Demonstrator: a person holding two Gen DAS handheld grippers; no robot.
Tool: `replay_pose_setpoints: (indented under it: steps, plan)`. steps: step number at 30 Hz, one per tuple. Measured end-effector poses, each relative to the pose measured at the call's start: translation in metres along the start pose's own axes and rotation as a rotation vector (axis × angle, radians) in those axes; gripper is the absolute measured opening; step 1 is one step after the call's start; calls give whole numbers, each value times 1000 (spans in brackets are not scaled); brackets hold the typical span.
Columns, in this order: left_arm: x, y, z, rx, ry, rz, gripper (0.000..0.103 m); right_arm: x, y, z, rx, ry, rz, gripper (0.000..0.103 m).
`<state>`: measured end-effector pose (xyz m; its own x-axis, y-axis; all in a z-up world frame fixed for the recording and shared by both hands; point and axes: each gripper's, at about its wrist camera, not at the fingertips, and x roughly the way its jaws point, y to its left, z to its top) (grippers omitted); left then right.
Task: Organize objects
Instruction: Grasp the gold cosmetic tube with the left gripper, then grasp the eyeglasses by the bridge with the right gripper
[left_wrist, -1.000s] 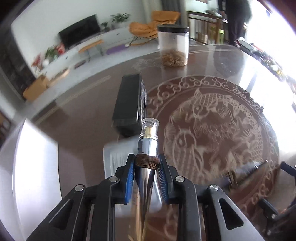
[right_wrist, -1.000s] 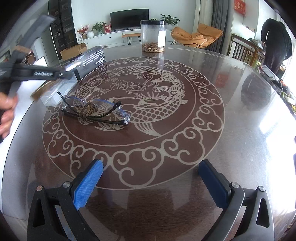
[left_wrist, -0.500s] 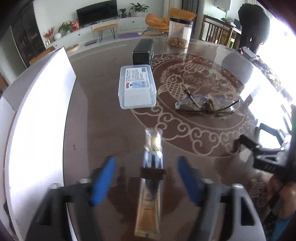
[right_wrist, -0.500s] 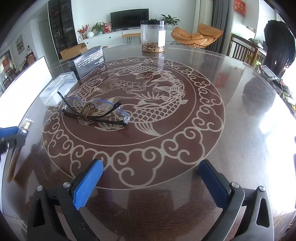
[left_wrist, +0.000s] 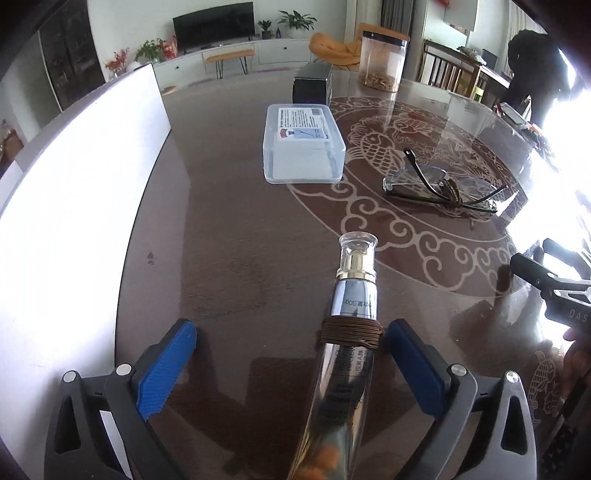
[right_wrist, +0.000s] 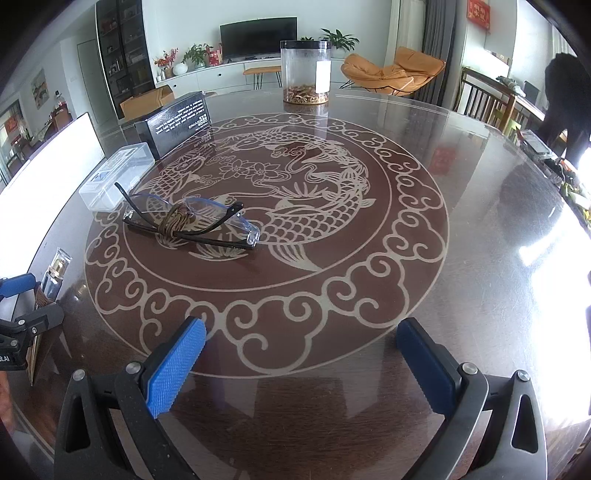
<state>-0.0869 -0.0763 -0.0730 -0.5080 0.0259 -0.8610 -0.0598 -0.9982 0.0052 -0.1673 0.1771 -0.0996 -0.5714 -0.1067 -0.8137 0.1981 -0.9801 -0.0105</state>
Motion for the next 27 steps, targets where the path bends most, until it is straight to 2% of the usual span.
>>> replay_pose_setpoints:
  steps: [3, 8, 14, 19, 24, 27]
  plan:
    - [-3, 2, -6, 1, -46, 0, 103, 0, 0, 0, 0, 0, 0, 103]
    - [-3, 3, -8, -2, -49, 1, 103, 0, 0, 0, 0, -1, 4, 103]
    - [2, -5, -6, -2, -50, 1, 103, -9, 3, -1, -26, -47, 91, 103]
    - [5, -4, -2, -2, -52, 0, 103, -16, -6, 7, -39, -60, 213, 103]
    - [6, -4, -3, -2, -52, 0, 103, -17, -22, 33, -98, -21, 296, 103]
    - [6, -4, -3, -1, -52, 0, 103, -12, -13, 47, -166, 12, 309, 103]
